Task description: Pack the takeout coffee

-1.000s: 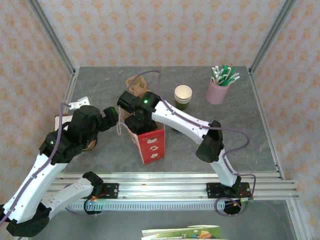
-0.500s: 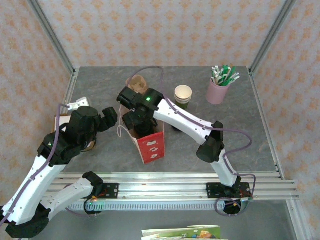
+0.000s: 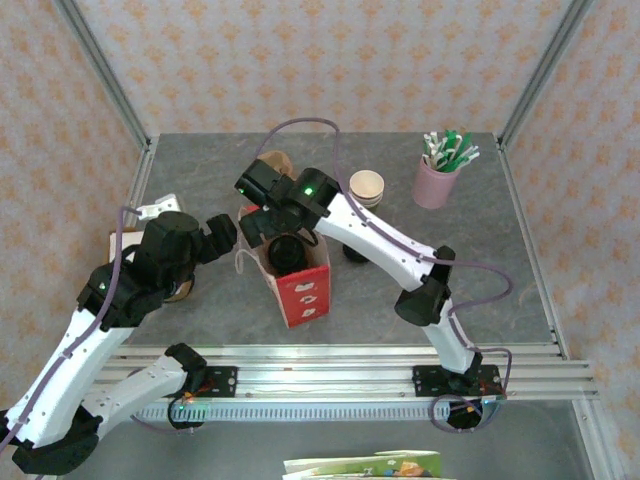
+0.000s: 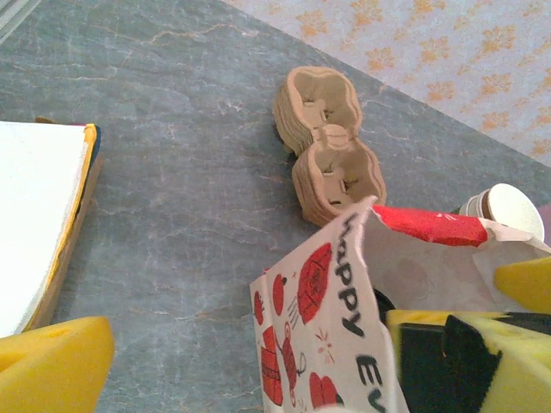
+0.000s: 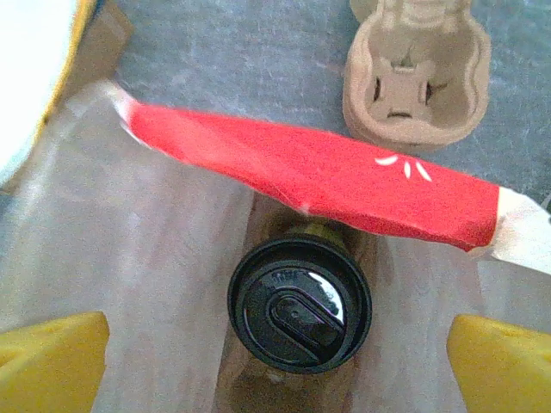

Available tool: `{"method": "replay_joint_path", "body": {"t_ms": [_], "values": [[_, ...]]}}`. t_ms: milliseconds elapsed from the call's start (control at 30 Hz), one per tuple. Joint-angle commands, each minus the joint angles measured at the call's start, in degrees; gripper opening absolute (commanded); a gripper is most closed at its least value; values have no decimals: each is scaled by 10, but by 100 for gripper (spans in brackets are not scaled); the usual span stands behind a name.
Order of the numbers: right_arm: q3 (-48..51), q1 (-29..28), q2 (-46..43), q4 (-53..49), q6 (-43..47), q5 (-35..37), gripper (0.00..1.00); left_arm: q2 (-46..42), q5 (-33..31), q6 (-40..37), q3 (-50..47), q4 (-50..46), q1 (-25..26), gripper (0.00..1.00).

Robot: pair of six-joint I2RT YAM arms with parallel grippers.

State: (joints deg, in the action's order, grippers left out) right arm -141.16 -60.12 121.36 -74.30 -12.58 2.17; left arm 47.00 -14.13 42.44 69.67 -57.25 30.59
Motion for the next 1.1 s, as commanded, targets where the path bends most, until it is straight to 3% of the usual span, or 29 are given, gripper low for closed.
{"method": "replay_joint_path", "body": {"t_ms": [0, 267, 433, 667, 1067], "values": [[-31, -4, -34, -6, -4, 9, 100, 6, -12, 7, 26, 12, -6, 99], [-64, -4, -54, -3, -6, 20, 99, 21, -16, 7, 51, 23, -7, 99], [-64, 6, -110, 46, -28, 57, 99, 46, -22, -20, 113, 32, -7, 99], [-3, 83, -192, 112, -49, 54, 98, 128, -32, -93, 263, 56, -6, 99], [100, 208, -241, 182, -30, 59, 97, 286, 32, -164, 429, 114, 4, 99]]}}
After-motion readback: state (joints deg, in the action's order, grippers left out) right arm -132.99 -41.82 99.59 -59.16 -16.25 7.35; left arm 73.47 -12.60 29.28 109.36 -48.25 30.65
